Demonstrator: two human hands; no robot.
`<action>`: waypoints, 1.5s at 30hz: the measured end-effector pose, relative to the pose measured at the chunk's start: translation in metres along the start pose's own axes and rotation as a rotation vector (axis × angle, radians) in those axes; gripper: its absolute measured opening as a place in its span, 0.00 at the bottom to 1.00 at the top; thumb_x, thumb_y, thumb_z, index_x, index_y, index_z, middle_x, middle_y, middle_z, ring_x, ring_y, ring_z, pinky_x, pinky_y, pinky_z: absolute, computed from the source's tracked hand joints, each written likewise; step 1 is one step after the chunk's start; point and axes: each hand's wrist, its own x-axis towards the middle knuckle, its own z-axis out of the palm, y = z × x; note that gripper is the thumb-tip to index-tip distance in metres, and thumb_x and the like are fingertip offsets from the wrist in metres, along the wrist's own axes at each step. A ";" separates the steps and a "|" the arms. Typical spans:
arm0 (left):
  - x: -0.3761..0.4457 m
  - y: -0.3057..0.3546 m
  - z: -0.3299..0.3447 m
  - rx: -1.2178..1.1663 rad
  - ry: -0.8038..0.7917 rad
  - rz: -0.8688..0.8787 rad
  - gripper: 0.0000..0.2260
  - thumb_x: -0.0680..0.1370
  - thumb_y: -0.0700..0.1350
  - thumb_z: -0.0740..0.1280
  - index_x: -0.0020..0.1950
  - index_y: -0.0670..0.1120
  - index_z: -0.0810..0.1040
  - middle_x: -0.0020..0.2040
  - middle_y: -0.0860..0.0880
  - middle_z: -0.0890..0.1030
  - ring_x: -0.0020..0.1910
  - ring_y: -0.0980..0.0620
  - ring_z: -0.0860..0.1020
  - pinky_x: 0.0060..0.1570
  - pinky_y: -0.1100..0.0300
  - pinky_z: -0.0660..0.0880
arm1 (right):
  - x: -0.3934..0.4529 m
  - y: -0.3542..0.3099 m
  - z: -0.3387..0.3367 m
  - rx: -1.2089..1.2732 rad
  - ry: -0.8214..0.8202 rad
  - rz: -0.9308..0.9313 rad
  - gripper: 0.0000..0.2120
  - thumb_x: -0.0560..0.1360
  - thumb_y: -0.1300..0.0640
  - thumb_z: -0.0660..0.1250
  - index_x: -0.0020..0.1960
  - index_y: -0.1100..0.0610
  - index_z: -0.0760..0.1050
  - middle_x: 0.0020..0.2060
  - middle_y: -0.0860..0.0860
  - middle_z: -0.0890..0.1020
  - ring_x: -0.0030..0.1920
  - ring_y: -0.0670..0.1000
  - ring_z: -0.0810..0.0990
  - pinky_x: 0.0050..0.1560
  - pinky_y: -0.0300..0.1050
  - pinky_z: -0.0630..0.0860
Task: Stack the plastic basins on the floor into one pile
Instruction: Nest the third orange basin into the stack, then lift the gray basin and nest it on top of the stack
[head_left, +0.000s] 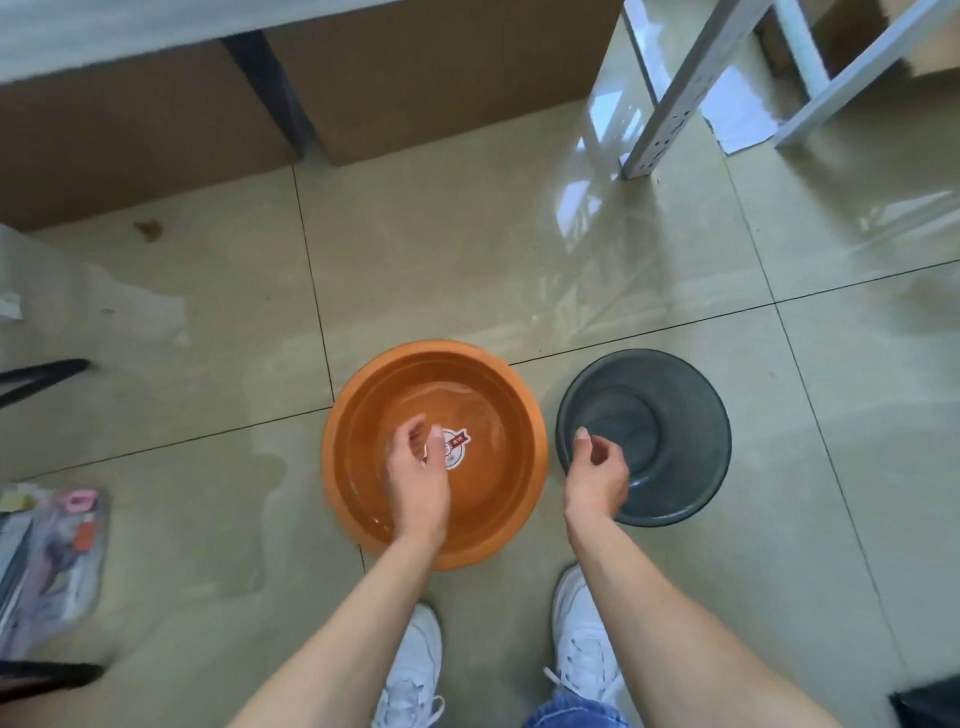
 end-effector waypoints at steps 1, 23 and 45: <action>-0.008 0.010 0.011 -0.044 -0.106 -0.019 0.13 0.80 0.45 0.63 0.63 0.45 0.76 0.58 0.48 0.79 0.56 0.52 0.77 0.53 0.66 0.73 | 0.002 0.000 -0.003 0.044 -0.006 0.012 0.16 0.77 0.46 0.64 0.55 0.57 0.78 0.54 0.56 0.82 0.56 0.58 0.79 0.57 0.49 0.72; 0.012 -0.001 0.220 0.430 -0.317 -0.198 0.22 0.82 0.49 0.57 0.69 0.35 0.67 0.69 0.36 0.73 0.68 0.37 0.71 0.65 0.50 0.67 | 0.219 0.065 -0.080 0.220 -0.155 0.318 0.13 0.74 0.47 0.68 0.51 0.56 0.76 0.44 0.54 0.80 0.44 0.56 0.78 0.50 0.48 0.76; -0.027 0.077 0.057 -0.091 0.043 0.117 0.15 0.81 0.57 0.55 0.51 0.48 0.75 0.46 0.49 0.81 0.47 0.47 0.77 0.49 0.57 0.74 | 0.052 -0.061 -0.079 0.214 0.107 -0.048 0.31 0.72 0.29 0.54 0.42 0.57 0.77 0.40 0.54 0.85 0.44 0.60 0.83 0.45 0.48 0.75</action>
